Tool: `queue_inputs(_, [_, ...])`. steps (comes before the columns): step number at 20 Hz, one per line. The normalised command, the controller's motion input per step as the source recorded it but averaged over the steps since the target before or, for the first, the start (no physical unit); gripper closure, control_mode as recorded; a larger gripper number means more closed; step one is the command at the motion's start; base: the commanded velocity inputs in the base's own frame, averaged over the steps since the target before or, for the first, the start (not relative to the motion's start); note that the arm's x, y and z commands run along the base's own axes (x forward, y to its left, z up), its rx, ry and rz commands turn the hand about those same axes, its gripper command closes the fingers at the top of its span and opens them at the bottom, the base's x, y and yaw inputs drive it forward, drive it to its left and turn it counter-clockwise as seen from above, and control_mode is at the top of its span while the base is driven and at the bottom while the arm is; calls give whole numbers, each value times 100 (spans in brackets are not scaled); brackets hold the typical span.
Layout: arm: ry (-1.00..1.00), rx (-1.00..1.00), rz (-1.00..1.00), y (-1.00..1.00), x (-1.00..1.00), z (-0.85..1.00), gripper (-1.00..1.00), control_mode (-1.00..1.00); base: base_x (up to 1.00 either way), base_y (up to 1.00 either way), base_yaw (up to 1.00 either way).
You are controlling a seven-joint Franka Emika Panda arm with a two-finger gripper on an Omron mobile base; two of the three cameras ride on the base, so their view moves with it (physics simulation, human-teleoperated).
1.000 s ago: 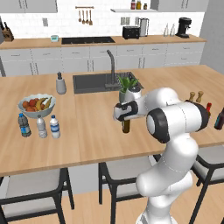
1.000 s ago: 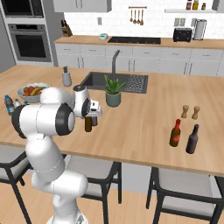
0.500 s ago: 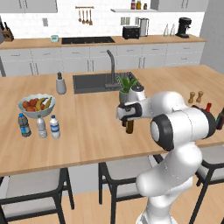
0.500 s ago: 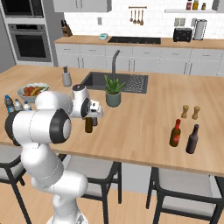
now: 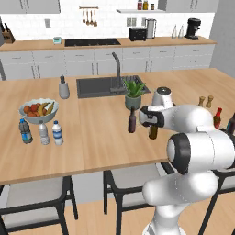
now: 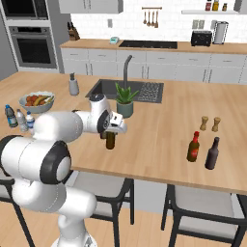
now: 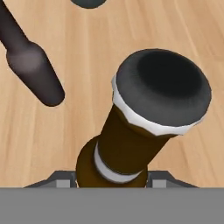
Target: Move the plastic bottles in the middle to the plastics group, and the glass bottles in the middle to the glass group.
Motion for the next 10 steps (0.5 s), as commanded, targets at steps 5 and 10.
queue_inputs(5, [0, 0, -16, -78, -3, 29, 100, -100, 0, 0, 0])
queue_inputs(10, [0, 0, -17, -94, 0, 11, 100, -100, 0, 0, 0])
